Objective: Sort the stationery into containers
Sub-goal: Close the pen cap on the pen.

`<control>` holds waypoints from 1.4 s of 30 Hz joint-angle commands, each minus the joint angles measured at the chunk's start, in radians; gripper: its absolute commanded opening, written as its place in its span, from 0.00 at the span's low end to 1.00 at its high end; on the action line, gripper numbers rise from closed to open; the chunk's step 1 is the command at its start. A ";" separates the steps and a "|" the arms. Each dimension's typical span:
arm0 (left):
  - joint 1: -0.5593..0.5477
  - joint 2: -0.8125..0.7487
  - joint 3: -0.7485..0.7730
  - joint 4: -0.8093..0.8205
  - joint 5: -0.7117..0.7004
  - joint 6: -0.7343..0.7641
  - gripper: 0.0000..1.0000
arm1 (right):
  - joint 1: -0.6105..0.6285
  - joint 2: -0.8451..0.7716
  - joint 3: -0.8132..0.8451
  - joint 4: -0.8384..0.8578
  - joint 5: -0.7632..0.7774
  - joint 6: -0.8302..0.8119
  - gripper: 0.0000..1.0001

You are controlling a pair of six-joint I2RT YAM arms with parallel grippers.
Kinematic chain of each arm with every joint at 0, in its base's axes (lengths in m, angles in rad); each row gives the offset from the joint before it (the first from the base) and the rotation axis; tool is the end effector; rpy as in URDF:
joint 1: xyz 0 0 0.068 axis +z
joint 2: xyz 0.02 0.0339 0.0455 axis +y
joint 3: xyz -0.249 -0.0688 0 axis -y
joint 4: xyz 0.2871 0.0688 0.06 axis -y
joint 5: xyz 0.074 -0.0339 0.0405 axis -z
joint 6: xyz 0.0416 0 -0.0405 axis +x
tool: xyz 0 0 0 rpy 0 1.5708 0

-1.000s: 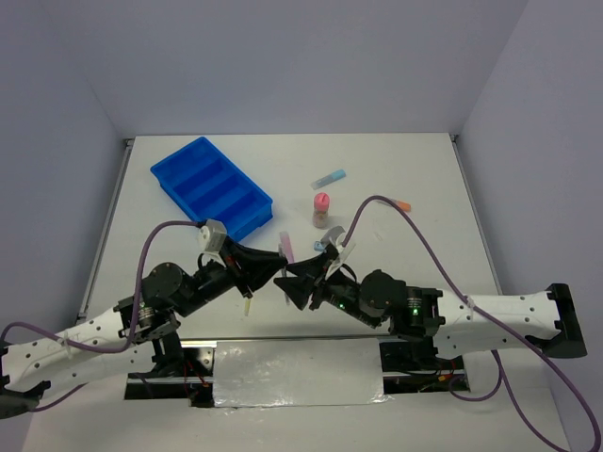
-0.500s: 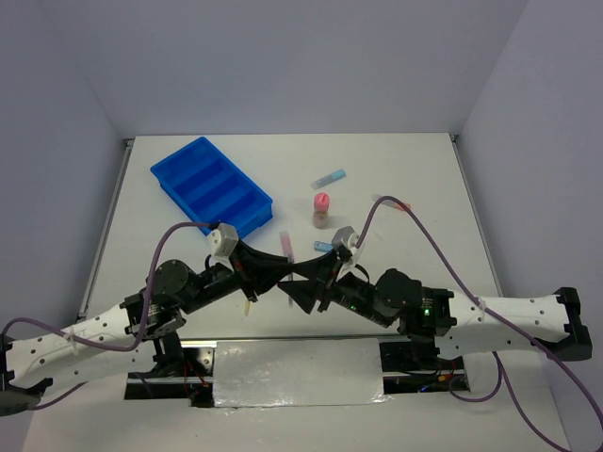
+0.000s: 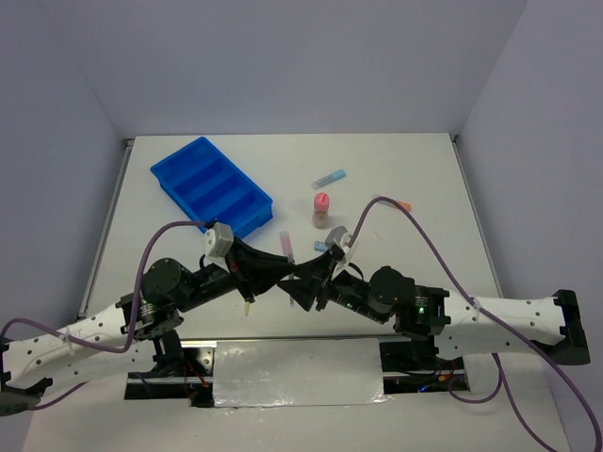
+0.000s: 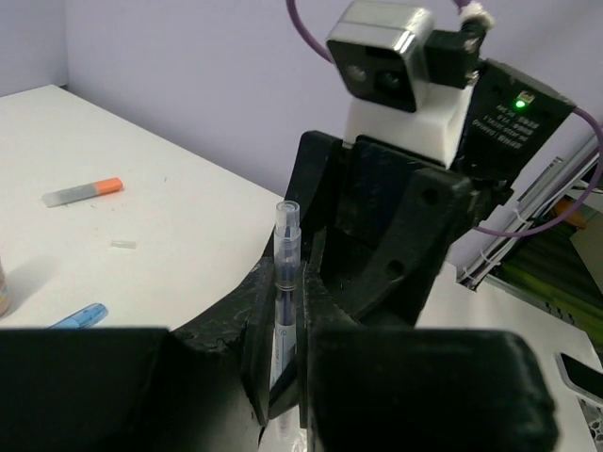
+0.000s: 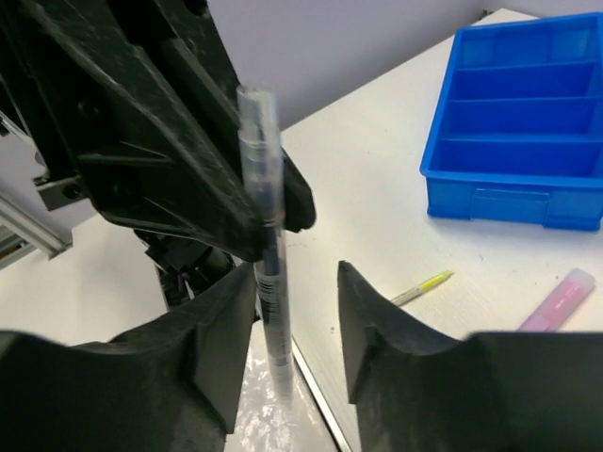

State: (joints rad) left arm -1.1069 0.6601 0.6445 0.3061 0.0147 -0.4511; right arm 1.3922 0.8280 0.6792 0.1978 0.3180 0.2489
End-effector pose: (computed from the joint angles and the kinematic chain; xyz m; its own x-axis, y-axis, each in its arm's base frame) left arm 0.0988 -0.1989 0.3548 -0.2772 -0.4201 -0.8641 0.8663 0.2796 -0.4139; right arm 0.0586 0.2514 0.3192 -0.2082 0.1640 -0.9642 -0.8543 0.4495 0.2609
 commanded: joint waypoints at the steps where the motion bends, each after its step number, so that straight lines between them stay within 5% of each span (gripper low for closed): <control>1: -0.002 -0.014 0.041 0.067 0.033 0.009 0.00 | -0.010 0.005 -0.015 0.028 -0.022 0.001 0.46; 7: -0.002 -0.014 0.034 0.068 0.045 0.011 0.00 | -0.012 -0.010 -0.023 0.046 -0.039 -0.010 0.05; 10: -0.002 -0.010 0.041 0.050 0.024 0.009 0.04 | -0.010 -0.015 -0.024 0.051 -0.059 -0.010 0.00; 15: -0.002 -0.001 0.063 0.013 0.021 0.020 0.39 | -0.012 -0.024 -0.032 0.049 -0.053 0.004 0.00; 20: -0.002 0.007 0.102 -0.041 0.013 0.037 0.63 | -0.012 -0.040 -0.024 0.025 -0.045 0.009 0.00; 24: -0.002 0.013 0.135 -0.094 -0.009 0.052 0.98 | -0.010 -0.038 -0.010 -0.015 -0.037 0.009 0.00; 32: -0.004 0.035 0.222 -0.173 -0.117 0.055 0.97 | -0.012 0.019 0.020 -0.063 -0.060 0.007 0.00; 42: -0.004 0.030 0.195 -0.199 -0.163 0.040 0.70 | -0.010 0.033 0.062 -0.072 -0.040 0.000 0.00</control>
State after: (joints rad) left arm -1.1069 0.7036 0.8360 0.0872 -0.1154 -0.4191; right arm 1.3846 0.8593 0.6788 0.1184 0.2691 0.2562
